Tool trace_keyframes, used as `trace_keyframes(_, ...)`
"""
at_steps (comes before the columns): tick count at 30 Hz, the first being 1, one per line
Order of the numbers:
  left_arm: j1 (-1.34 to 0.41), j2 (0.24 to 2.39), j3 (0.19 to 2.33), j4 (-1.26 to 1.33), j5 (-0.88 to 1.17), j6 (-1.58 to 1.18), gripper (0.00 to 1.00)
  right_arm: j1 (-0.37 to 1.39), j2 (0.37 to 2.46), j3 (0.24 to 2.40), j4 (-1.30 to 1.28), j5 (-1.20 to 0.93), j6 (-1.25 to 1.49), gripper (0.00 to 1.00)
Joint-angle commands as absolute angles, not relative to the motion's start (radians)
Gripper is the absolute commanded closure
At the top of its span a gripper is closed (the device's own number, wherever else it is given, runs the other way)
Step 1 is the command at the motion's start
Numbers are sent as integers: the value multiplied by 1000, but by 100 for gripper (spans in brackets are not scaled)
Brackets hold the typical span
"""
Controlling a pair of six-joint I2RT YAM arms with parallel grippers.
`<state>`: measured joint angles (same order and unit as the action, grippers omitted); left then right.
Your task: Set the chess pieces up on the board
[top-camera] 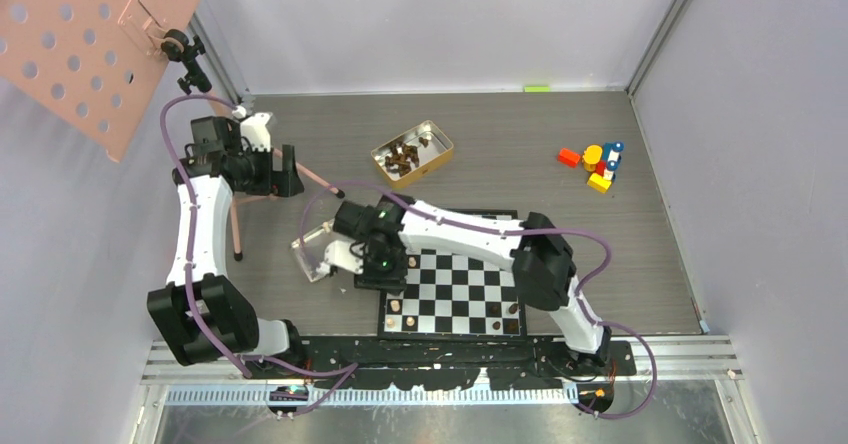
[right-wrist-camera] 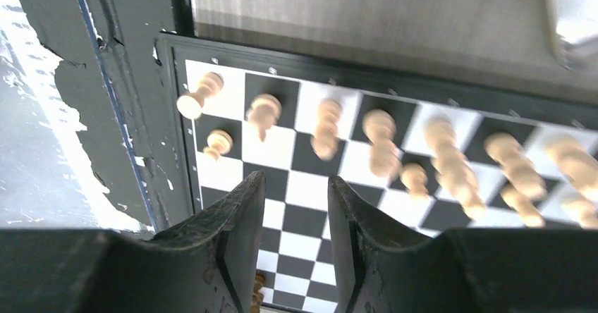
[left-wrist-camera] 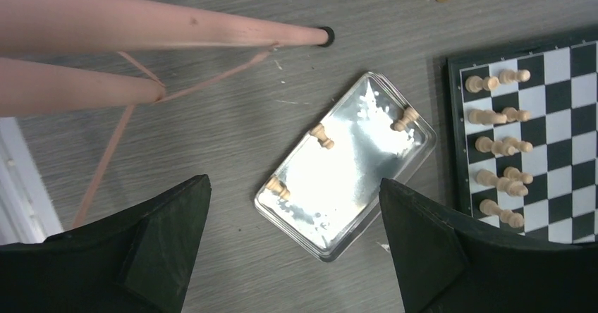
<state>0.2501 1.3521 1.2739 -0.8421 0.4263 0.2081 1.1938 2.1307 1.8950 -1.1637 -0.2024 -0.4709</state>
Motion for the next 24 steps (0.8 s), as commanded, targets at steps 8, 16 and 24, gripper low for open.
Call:
trace_keyframes(8,204,1397,1140,-853,611,399,6,938,1856,1874,-1141,-301,-438,56)
trace_keyframes(16,-6,1420,1009,-639,546,529,12,701,1739,1680,-1055,-383,-421,57)
trace_keyframes(24,-135,1548,991,-532,533,669,25,522,1598,1448,-967,-412,-412,58)
